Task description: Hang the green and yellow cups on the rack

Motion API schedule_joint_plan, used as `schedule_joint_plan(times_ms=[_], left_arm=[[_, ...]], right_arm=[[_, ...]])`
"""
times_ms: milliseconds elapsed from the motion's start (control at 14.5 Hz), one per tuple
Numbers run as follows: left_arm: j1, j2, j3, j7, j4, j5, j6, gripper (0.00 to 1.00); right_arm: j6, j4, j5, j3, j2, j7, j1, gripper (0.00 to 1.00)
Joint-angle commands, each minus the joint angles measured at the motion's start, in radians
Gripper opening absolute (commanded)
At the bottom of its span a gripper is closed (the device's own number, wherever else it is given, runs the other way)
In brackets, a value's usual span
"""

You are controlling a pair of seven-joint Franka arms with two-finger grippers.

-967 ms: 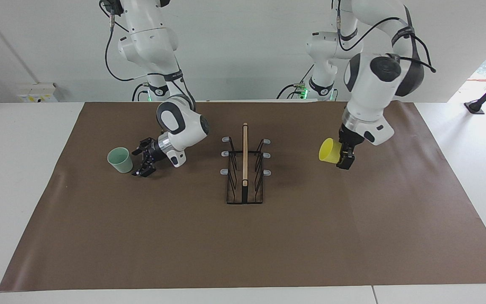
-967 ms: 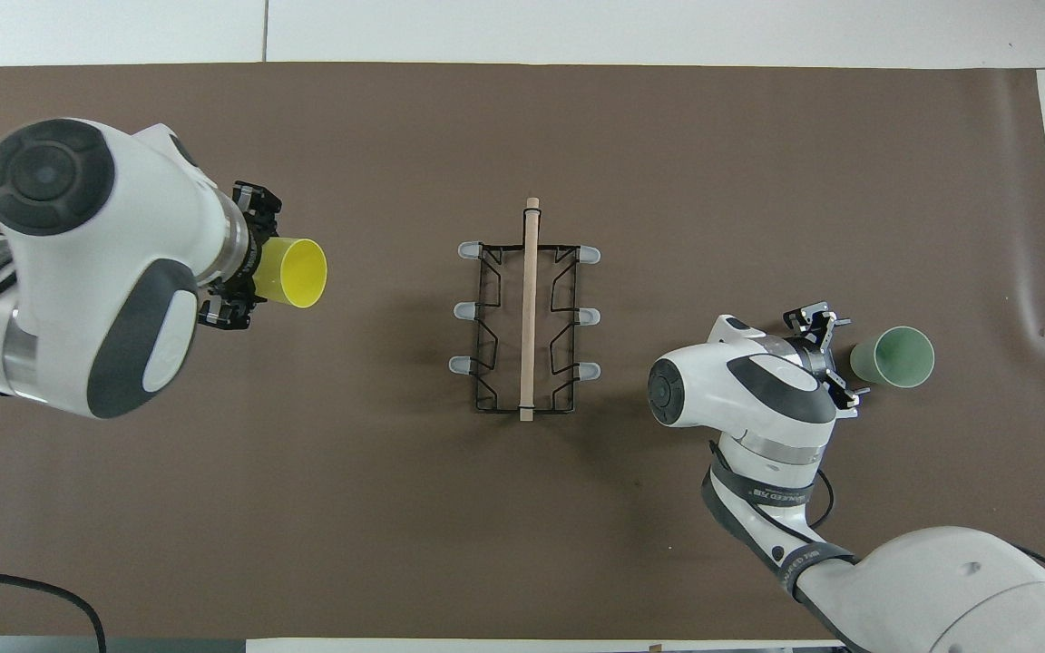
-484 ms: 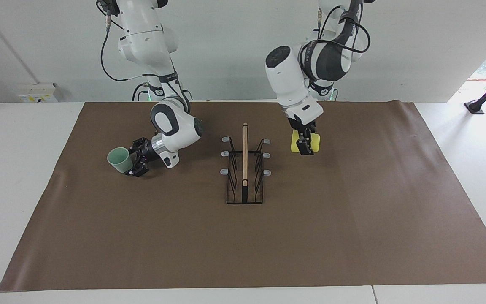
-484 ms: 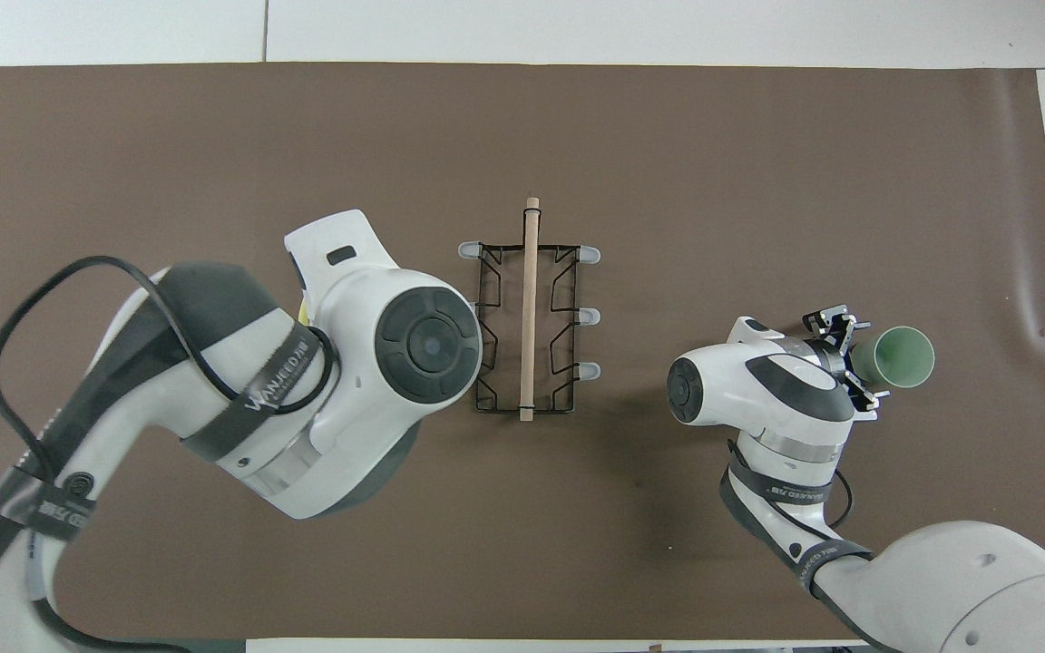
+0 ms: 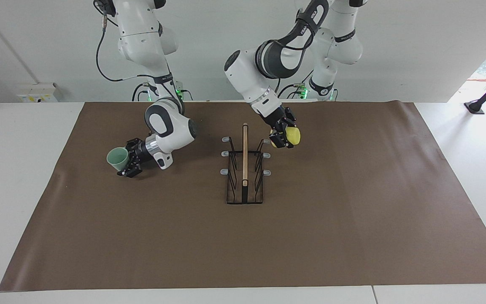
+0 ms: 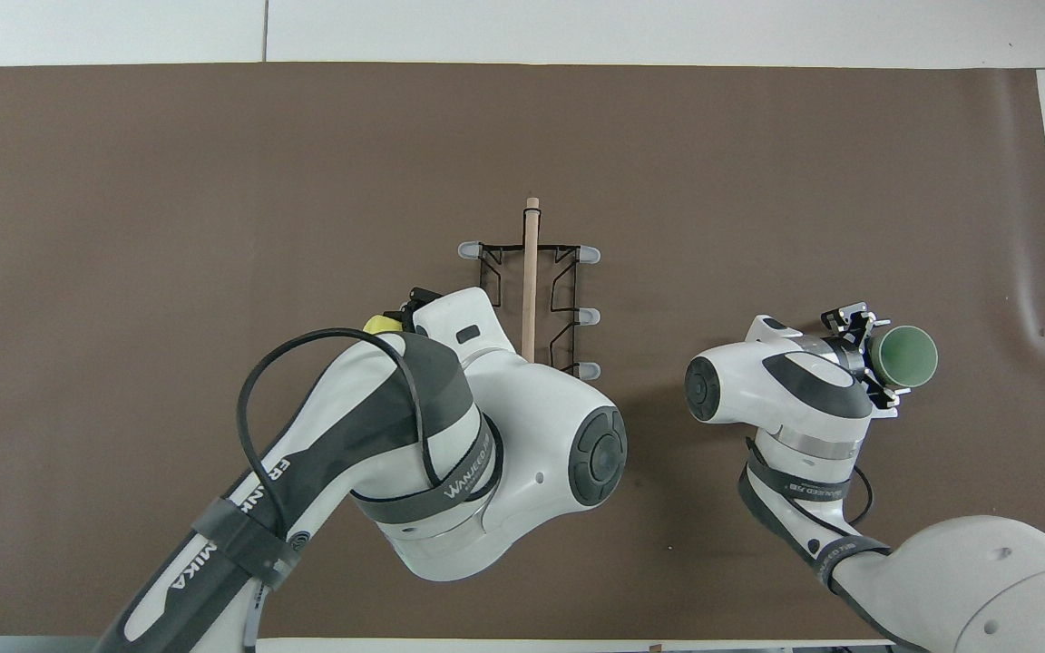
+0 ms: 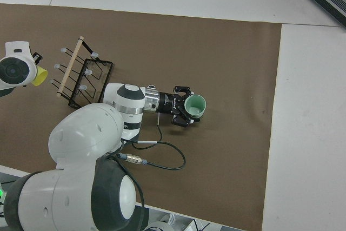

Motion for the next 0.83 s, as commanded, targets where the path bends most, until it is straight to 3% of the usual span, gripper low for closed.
schedule_joint_plan(times_ms=[0,69,138,207,276,345,484,622,691,760], left_arm=[[-0.060,0.088,0.015,-0.066,0.050,0.046,-0.078,0.00],[-0.076,0.105,0.017,-0.092,0.061,0.053,-0.081,0.00],[-0.079,0.111,0.015,-0.097,0.067,0.076,-0.082,0.00],[-0.083,0.114,0.015,-0.098,0.087,0.084,-0.087,0.00],[-0.091,0.126,0.015,-0.098,0.111,0.084,-0.104,0.00],[-0.096,0.130,0.015,-0.098,0.127,0.085,-0.108,0.00],[-0.117,0.130,0.014,-0.098,0.129,0.082,-0.099,0.00],[-0.122,0.131,0.011,-0.098,0.127,0.075,-0.061,0.02],[-0.120,0.131,0.011,-0.098,0.126,0.060,-0.043,0.67],[-0.122,0.125,0.011,-0.098,0.119,0.049,-0.042,0.96]], right_arm=[[0.011,-0.020,-0.044,0.007,-0.012,0.025,-0.017,1.00],[0.007,-0.020,-0.044,0.007,-0.012,0.025,-0.018,0.92],[0.004,-0.020,-0.044,0.007,-0.013,0.025,-0.017,0.71],[0.000,-0.020,-0.044,0.007,-0.013,0.025,-0.017,0.44],[-0.014,-0.020,-0.044,0.007,-0.013,0.025,-0.017,0.29],[-0.025,-0.012,-0.044,0.007,-0.013,0.025,-0.015,0.25],[-0.074,0.003,-0.044,0.007,-0.015,0.031,-0.004,0.00],[-0.091,0.037,-0.044,0.008,-0.013,0.046,0.000,0.00],[-0.092,0.046,-0.044,0.008,-0.013,0.046,0.000,0.00],[-0.094,0.058,-0.043,0.008,-0.016,0.043,-0.007,0.00]])
